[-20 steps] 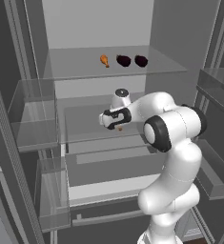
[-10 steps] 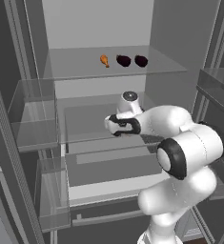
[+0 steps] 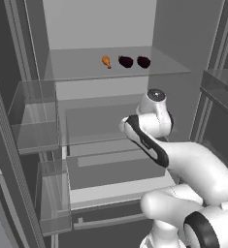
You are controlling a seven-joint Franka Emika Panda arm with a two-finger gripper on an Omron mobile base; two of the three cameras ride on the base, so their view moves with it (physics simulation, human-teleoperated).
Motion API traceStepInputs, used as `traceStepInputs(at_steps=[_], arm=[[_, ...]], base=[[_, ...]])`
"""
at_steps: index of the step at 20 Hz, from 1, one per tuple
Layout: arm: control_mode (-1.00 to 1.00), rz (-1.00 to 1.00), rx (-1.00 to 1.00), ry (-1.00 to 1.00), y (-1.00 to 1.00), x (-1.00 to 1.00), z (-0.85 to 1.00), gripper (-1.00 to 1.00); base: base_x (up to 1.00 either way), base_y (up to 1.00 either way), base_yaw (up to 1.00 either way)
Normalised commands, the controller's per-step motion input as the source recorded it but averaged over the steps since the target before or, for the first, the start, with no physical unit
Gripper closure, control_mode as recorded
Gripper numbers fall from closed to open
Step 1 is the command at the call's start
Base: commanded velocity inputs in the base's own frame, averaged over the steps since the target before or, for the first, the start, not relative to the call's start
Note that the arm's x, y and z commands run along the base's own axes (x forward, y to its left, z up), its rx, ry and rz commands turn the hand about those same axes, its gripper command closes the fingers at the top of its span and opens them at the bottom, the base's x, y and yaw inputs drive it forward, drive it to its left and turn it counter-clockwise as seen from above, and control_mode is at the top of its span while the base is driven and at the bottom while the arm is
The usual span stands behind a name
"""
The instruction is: Place one eggplant and one chicken drumstick in each tupperware on the nearby counter, to pack two identical lunches.
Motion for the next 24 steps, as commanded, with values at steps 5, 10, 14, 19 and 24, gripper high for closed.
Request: traceStepInputs(at_steps=[5, 10, 14, 19, 24], arm=[[-1.00, 0.00, 0.00, 0.13, 0.00, -1.00, 0.76, 1.00], [-1.00, 0.00, 0.01, -0.04, 0.00, -1.00, 0.00, 1.00], [-1.00, 0.00, 0.00, -0.09, -0.07, -0.83, 0.19, 1.00], [-1.00, -0.02, 0.00, 0.00, -0.24, -0.22, 0.47, 1.00], [-1.00, -0.04, 0.01, 0.00, -0.20, -0.89, 0.25, 1.00]], base=[[0.00, 0.00, 0.00], [0.00, 0.00, 0.00], [0.00, 0.00, 0.00], [0.00, 0.00, 0.00], [0.00, 0.00, 0.00]])
